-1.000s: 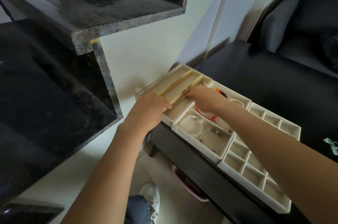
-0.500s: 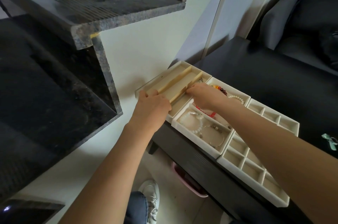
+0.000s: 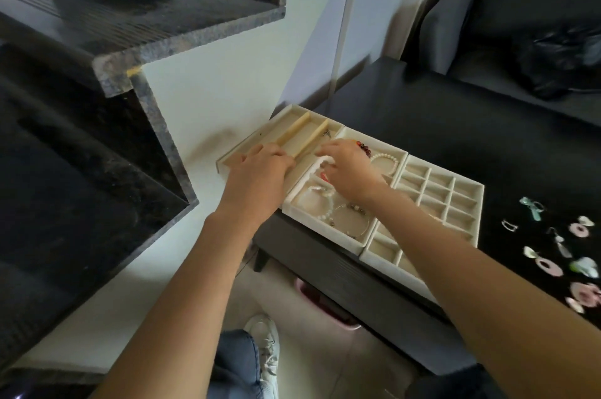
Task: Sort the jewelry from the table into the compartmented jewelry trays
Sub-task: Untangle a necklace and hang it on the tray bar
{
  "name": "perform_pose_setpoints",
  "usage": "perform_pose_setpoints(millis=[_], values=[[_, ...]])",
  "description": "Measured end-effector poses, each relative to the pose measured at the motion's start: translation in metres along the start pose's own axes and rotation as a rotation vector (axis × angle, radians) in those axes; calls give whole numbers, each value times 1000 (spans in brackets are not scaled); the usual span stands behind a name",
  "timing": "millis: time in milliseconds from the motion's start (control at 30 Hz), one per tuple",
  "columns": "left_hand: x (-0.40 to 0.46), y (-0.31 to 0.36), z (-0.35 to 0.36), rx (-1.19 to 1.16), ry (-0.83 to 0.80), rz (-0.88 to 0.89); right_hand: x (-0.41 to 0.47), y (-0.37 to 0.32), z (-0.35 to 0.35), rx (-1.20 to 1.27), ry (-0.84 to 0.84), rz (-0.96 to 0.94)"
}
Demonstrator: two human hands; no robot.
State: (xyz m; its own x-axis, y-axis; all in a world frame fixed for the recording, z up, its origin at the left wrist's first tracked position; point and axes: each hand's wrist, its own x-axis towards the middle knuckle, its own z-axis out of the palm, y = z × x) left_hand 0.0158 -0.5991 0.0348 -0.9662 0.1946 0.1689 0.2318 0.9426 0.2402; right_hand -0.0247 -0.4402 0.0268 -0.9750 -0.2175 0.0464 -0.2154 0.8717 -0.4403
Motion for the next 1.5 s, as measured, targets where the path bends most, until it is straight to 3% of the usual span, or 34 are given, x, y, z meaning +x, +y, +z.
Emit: perform_pose_setpoints(millis=[167, 300, 500, 700, 867, 1000, 1167, 1367, 1500], values=[[-6, 55, -2, -381, 78, 56, -57, 32, -37, 80, 75, 187], [-4, 118, 7, -528, 118, 106, -111, 79, -71, 190, 163, 358], [6, 223, 61, -631, -32, 177, -184, 161, -96, 71, 199, 503], [-3, 303, 103, -394, -335, 405, -237, 229, -99, -5, -14, 600], [-10, 310, 111, -322, -532, 490, -253, 244, -100, 47, -21, 547], [-11, 304, 109, -290, -563, 548, -256, 240, -96, 65, 32, 535], [-16, 291, 101, -385, -341, 527, -258, 239, -89, 58, 53, 517], [-19, 285, 94, -100, -492, 482, -254, 239, -88, 68, 48, 540], [-19, 290, 101, -79, -527, 432, -255, 237, -92, 44, 19, 524]])
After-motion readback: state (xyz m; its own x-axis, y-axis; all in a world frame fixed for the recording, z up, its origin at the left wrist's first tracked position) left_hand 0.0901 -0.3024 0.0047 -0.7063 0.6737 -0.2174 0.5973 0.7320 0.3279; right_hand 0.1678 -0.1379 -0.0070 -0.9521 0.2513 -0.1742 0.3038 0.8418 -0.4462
